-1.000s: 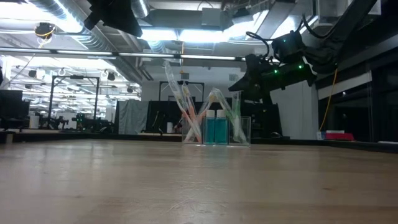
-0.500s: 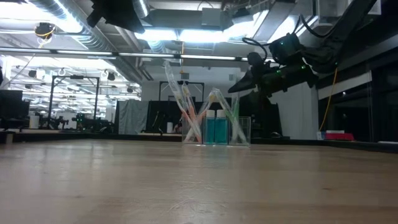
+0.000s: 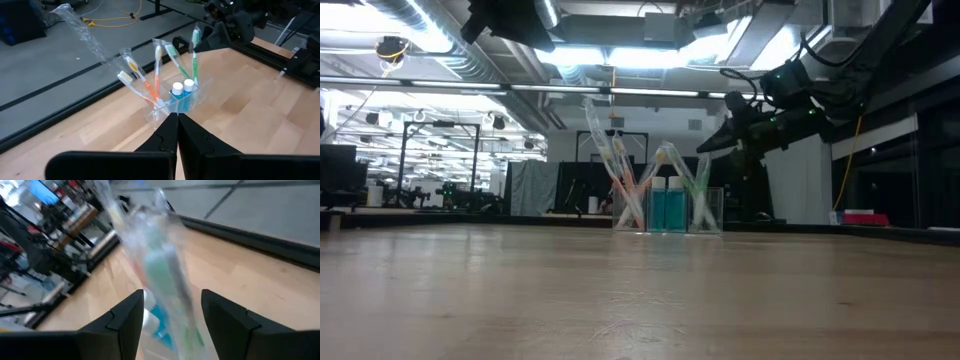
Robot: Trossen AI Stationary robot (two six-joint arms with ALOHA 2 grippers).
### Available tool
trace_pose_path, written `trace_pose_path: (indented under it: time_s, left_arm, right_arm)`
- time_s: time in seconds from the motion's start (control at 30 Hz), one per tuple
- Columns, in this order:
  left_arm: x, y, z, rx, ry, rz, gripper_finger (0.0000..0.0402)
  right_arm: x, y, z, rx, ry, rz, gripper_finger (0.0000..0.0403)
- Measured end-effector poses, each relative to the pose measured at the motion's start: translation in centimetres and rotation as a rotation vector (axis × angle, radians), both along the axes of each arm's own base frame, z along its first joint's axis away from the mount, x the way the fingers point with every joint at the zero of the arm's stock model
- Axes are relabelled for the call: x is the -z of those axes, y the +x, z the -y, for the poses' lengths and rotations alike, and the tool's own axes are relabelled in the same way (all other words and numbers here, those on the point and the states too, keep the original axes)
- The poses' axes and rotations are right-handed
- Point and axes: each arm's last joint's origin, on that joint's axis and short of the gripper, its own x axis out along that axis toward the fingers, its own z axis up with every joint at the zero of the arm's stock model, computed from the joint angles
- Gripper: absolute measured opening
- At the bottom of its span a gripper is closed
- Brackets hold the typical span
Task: Pick & Place toothbrushing station
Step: Adjust the transparent organizer
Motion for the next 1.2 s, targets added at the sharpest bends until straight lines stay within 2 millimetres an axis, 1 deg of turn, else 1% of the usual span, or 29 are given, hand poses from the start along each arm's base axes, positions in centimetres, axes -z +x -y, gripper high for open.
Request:
trace_pose_path:
  time_s: [0.2,0.47,0.57,0.73,0.87,1.0,1.2]
  left_arm:
    - [0.0,0.0,0.1,0.000,0.002,0.001,0.0002]
    - [0.0,0.0,0.1,0.004,0.008,-0.006,0.0003]
    - [0.0,0.0,0.1,0.004,0.009,-0.008,0.0003]
    - [0.0,-0.1,0.0,0.001,0.017,-0.017,0.0005]
    - [0.1,-0.1,-0.1,-0.003,0.026,-0.028,0.0002]
    - [0.1,-0.1,-0.4,-0.013,0.028,-0.039,0.0005]
    - [0.1,-0.1,-0.6,-0.021,0.034,-0.045,0.0003]
  right_arm:
    - [0.8,-0.6,0.1,-0.054,0.050,-0.063,0.0201]
    - [1.9,-1.2,-0.4,-0.170,0.154,-0.137,0.0201]
    - [1.8,-1.5,-0.8,-0.209,0.175,-0.160,0.0201]
    - [1.2,-2.3,-1.1,-0.224,0.205,-0.179,0.0201]
    - [-0.4,-3.0,-0.7,-0.181,0.148,-0.133,0.0201]
    - [-1.3,-3.6,-0.4,-0.133,0.109,-0.114,0.0201]
    - [-1.3,-4.0,-0.5,-0.120,0.142,-0.139,0.0201]
